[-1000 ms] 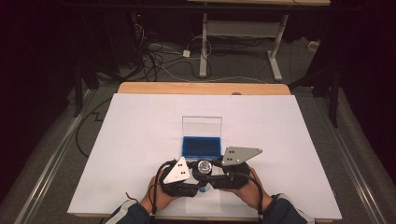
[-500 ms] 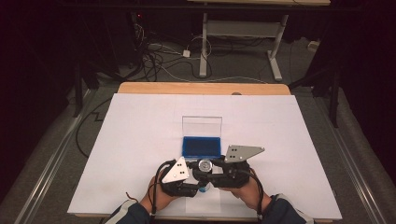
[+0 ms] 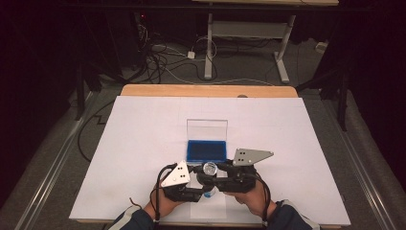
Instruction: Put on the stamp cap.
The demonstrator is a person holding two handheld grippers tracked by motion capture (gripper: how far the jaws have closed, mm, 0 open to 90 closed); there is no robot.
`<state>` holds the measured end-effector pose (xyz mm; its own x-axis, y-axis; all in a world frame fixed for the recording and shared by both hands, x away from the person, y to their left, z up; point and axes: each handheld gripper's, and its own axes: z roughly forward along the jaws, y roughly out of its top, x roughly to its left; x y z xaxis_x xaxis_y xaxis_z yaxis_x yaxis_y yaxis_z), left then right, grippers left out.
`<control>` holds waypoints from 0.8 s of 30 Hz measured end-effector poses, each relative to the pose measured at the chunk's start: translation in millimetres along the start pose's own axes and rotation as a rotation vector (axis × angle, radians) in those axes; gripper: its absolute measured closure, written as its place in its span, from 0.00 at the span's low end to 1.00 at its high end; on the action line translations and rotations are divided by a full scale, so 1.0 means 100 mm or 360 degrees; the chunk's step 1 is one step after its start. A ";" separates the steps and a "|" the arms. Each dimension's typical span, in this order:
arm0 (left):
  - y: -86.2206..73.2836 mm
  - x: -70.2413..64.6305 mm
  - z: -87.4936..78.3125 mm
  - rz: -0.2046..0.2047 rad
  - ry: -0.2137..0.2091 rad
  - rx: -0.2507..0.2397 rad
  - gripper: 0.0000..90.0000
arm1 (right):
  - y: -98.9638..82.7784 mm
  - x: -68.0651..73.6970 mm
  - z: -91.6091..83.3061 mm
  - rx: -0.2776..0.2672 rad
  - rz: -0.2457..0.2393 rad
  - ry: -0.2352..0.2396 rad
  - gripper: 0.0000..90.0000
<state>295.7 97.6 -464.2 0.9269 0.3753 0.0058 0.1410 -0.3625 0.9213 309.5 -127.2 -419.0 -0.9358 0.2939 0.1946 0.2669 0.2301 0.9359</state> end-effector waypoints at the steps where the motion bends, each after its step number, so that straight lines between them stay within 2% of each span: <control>1: 0.00 0.00 0.00 0.0008 0.0009 0.0009 0.40 | 0.00 0.00 0.00 0.0004 0.0000 -0.0001 0.65; 11: 0.02 -0.01 0.02 0.0027 0.0009 0.0045 0.40 | 0.02 0.03 0.01 0.0062 -0.0079 -0.0043 0.66; 22: 0.00 0.01 0.04 0.0041 0.0016 0.0101 0.39 | 0.02 0.04 0.03 0.0107 -0.0113 -0.0080 0.65; 24: -0.01 0.02 0.05 0.0040 0.0026 0.0119 0.36 | 0.02 0.03 0.02 0.0106 -0.0123 -0.0095 0.65</control>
<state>299.3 94.5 -466.9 0.9247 0.3791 0.0355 0.1438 -0.4342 0.8893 307.5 -123.8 -416.8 -0.9395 0.3269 0.1028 0.2107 0.3146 0.9255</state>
